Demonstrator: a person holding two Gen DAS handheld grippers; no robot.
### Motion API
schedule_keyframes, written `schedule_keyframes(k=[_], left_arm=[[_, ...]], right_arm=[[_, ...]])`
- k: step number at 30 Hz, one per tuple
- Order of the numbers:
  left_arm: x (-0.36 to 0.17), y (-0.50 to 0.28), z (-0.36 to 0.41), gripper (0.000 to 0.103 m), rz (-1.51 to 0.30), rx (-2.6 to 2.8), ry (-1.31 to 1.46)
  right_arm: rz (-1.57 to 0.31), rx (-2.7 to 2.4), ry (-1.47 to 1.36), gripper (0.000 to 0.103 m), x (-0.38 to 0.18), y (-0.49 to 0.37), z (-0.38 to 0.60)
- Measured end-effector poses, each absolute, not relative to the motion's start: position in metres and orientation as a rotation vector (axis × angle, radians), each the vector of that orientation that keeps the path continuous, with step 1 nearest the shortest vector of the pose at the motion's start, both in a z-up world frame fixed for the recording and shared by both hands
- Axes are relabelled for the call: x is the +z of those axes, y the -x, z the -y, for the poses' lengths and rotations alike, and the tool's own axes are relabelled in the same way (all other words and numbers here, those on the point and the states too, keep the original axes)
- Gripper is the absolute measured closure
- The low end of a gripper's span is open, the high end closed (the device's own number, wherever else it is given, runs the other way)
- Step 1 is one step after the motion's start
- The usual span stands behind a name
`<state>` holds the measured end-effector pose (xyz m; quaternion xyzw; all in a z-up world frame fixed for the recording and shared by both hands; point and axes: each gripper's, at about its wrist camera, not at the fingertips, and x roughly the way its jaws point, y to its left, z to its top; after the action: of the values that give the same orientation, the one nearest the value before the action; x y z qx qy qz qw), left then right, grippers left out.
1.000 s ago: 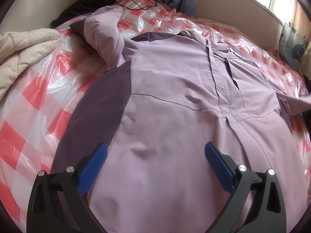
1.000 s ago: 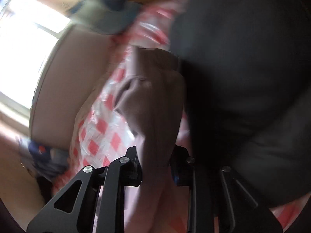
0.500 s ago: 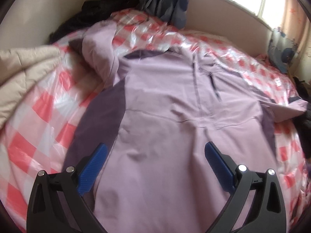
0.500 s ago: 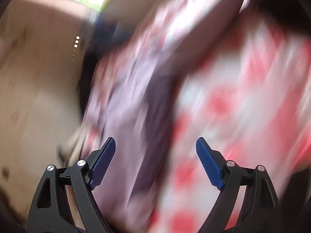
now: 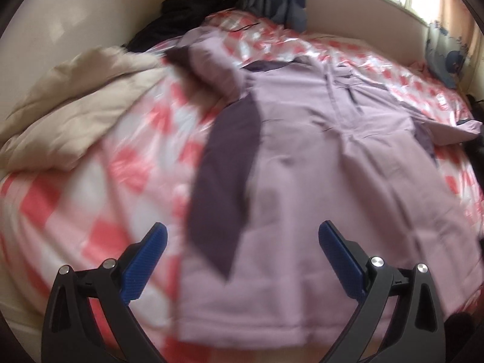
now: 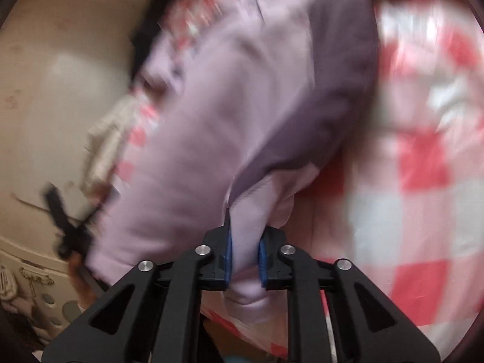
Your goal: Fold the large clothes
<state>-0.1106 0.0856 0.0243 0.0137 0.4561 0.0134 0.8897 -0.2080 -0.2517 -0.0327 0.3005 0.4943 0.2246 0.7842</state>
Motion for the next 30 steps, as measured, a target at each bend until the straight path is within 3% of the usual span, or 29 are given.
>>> schedule_keyframes(k=[4, 6, 11, 15, 19, 22, 24, 25, 26, 27, 29, 30], left_arm=[[0.031, 0.125, -0.114, 0.007, -0.968, 0.053, 0.007], [0.028, 0.129, -0.122, 0.007, -0.993, 0.061, 0.016], [0.007, 0.138, -0.137, 0.007, -1.077, 0.071, 0.019], [-0.012, 0.148, -0.158, 0.007, -1.135, 0.106, 0.054], [-0.041, 0.146, -0.166, 0.007, -1.239, 0.077, 0.091], [-0.056, 0.146, -0.153, 0.007, -1.276, 0.048, 0.064], [-0.054, 0.149, -0.142, 0.022, -1.254, 0.015, 0.044], [-0.049, 0.151, -0.138, 0.045, -1.249, -0.008, 0.052], [-0.042, 0.152, -0.135, 0.063, -1.244, -0.016, 0.057], [-0.031, 0.153, -0.133, 0.070, -1.224, -0.012, 0.038], [-0.004, 0.157, -0.140, 0.097, -1.172, -0.055, 0.085], [0.011, 0.160, -0.142, 0.097, -1.138, -0.052, 0.087]], right_arm=[[-0.886, 0.436, -0.634, 0.091, 0.051, 0.234, 0.327], [-0.873, 0.416, -0.630, 0.091, 0.062, 0.245, 0.344], [-1.010, 0.321, -0.590, 0.090, 0.014, 0.262, 0.365], [-1.124, 0.280, -0.661, 0.082, -0.050, 0.275, 0.388], [-1.089, 0.313, -0.644, 0.039, -0.049, 0.283, 0.389], [-1.124, 0.318, -0.524, 0.037, -0.051, 0.275, 0.374], [-1.105, 0.324, -0.506, 0.078, -0.050, 0.273, 0.370], [-1.088, 0.315, -0.522, 0.089, -0.045, 0.271, 0.374], [-1.059, 0.332, -0.545, 0.090, -0.043, 0.277, 0.382], [-1.015, 0.343, -0.553, 0.090, -0.031, 0.280, 0.388], [-0.943, 0.360, -0.558, 0.091, -0.005, 0.287, 0.396], [-0.919, 0.366, -0.558, 0.091, 0.005, 0.290, 0.398]])
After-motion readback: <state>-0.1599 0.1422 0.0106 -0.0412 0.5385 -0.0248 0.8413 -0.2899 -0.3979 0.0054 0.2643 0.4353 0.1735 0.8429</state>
